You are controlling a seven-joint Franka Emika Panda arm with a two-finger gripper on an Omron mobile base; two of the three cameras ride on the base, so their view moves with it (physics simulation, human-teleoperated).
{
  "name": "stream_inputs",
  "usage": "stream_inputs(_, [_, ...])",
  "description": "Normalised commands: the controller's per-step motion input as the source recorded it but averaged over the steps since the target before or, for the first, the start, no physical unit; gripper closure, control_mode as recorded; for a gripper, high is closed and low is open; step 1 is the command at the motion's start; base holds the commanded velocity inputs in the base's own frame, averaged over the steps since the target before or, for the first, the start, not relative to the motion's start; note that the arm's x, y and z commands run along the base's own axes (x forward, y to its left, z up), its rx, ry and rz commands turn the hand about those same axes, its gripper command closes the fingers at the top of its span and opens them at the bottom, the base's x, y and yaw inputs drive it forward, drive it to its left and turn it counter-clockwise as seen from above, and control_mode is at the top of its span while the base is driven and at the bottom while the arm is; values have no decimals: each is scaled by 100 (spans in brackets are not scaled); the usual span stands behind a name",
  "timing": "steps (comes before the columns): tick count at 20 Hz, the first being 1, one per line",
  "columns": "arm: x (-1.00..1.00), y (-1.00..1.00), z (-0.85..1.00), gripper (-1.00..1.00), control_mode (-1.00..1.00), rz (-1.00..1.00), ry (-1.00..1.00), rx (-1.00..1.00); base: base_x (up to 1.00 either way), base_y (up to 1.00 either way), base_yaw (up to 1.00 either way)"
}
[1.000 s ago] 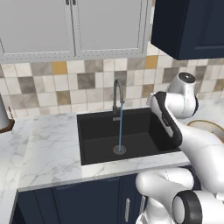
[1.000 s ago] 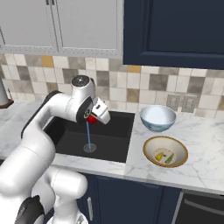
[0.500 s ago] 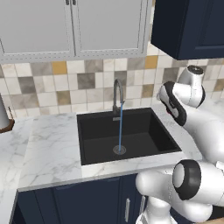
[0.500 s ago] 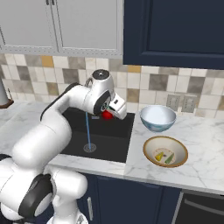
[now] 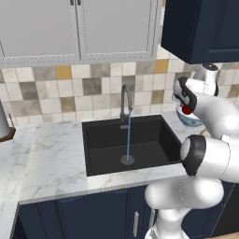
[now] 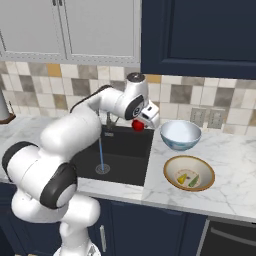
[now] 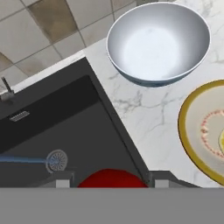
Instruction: Pick the lemon wedges from the sink and place them in one bowl. Place the apple in the other bowl. Then turn off the sink faucet.
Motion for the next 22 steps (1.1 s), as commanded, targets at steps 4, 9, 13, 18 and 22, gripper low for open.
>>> stream_inputs(4, [62,-32,-30,100,-100,0,-2,0,0,0,0])
stream_inputs(9, [45,-34,-26,100,-100,0,-3,0,0,0,0])
stream_inputs(13, [32,-58,-2,100,-100,0,0,0,0,0,0])
stream_inputs(18, [44,-65,-5,100,-100,0,0,0,0,0,0])
stream_inputs(22, [66,-44,-33,100,-100,0,-5,0,0,0,0])
